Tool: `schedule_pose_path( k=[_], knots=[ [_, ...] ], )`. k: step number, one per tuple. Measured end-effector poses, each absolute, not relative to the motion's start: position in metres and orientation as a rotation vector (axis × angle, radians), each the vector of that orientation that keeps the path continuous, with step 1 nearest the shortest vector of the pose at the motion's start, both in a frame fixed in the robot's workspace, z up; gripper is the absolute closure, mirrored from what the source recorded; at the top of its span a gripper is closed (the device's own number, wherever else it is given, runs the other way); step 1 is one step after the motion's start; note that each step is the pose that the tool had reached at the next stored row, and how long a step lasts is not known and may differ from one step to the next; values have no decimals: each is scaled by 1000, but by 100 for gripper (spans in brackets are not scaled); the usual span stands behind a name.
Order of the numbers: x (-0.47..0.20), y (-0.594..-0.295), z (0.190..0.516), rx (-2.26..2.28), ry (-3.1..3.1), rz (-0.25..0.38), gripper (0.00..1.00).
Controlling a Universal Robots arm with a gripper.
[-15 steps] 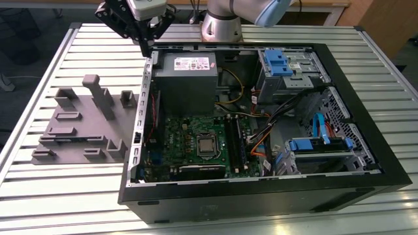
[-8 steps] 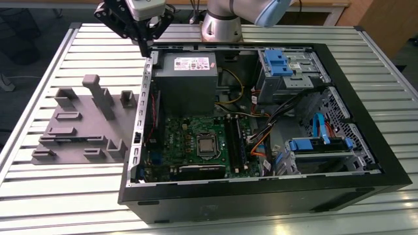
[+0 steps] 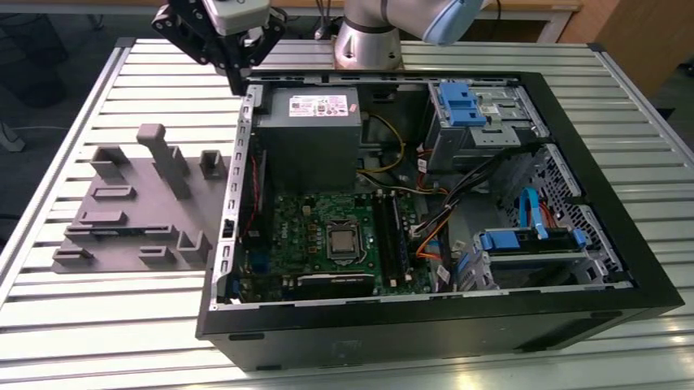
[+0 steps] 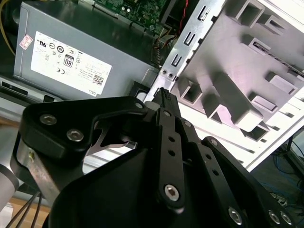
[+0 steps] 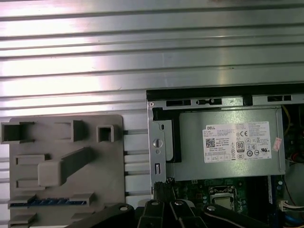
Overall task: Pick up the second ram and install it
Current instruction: 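Reach for the second ram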
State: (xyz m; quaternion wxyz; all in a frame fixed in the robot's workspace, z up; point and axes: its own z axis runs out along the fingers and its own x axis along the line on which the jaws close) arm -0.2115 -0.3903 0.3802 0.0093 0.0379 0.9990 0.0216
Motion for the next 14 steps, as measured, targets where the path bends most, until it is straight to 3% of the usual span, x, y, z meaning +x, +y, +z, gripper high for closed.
schedule_pose_path(
  k=[14],
  knots=[
    [-226,-401,380,118,3120,67,89]
  ],
)
